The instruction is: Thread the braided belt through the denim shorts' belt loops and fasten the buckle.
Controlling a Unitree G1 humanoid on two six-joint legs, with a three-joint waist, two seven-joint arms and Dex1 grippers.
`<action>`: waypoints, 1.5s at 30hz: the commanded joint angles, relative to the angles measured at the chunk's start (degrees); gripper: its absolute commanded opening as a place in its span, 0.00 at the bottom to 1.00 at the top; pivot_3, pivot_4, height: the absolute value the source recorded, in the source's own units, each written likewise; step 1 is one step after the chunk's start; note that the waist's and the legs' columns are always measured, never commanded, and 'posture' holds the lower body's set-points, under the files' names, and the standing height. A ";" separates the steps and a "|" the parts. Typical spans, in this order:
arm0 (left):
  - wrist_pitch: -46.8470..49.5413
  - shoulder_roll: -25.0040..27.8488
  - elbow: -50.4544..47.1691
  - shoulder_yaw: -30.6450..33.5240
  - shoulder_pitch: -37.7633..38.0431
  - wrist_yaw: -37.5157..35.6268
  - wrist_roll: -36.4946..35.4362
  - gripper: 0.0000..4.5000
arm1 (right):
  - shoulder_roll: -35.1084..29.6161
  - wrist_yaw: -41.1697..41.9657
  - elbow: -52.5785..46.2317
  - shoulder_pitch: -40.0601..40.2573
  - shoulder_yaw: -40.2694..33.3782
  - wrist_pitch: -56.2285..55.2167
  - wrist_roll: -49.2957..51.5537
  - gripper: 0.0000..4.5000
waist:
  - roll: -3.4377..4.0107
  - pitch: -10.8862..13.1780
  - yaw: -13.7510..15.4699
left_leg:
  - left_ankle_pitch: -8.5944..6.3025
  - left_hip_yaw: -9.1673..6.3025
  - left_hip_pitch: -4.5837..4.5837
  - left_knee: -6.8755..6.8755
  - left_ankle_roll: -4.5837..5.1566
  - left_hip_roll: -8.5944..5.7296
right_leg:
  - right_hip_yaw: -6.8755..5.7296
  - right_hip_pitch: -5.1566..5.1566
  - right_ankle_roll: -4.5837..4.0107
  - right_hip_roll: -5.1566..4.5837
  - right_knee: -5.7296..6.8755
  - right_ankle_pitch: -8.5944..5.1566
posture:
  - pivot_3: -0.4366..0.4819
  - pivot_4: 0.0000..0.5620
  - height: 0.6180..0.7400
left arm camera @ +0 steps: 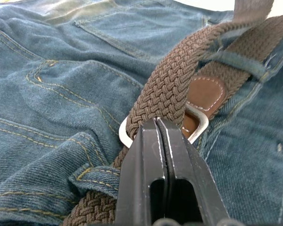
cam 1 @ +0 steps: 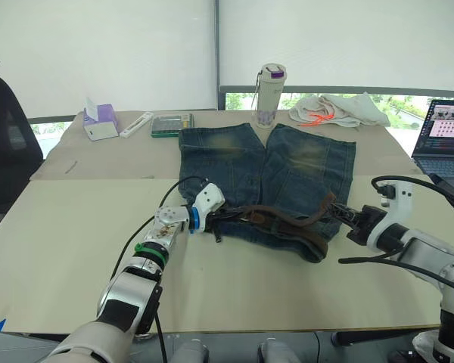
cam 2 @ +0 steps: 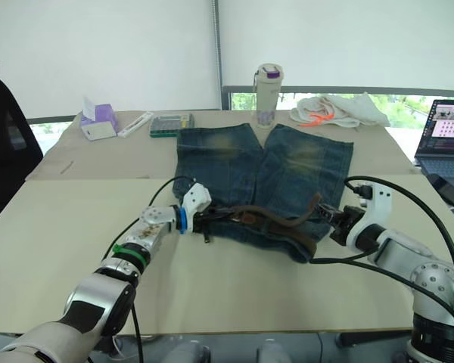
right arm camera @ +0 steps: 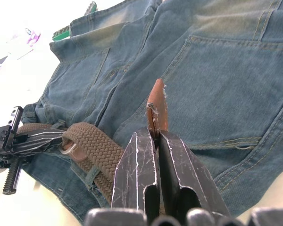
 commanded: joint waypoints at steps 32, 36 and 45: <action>31.34 -0.98 -17.79 0.89 12.97 -1.62 -3.83 0.01 | -8.39 6.22 7.36 -1.90 -11.52 -2.57 8.95 0.00 | 0.08 -0.16 1.23 | -0.14 -0.40 0.13 0.24 0.24 -0.33 | 0.12 0.79 0.43 -0.18 -0.21 -0.28 | 0.48 0.27 1.00; 29.27 -1.15 -27.28 3.62 14.75 -3.98 -9.20 0.01 | -5.38 4.21 6.43 -5.58 -10.58 -2.34 12.48 0.00 | 0.16 -0.11 0.54 | -0.15 -0.39 0.12 0.23 0.24 -0.27 | 0.18 0.75 0.41 -0.17 -0.19 -0.28 | 0.48 0.27 1.00; 32.79 -2.39 -50.99 6.15 19.45 -2.00 -18.17 0.01 | 7.02 -7.04 3.02 -8.46 -4.88 -5.21 21.90 0.00 | 0.14 -0.04 -0.10 | -0.15 -0.40 -0.10 0.21 0.24 -0.14 | 0.37 0.35 0.32 -0.10 -0.10 -0.22 | 0.48 0.27 1.00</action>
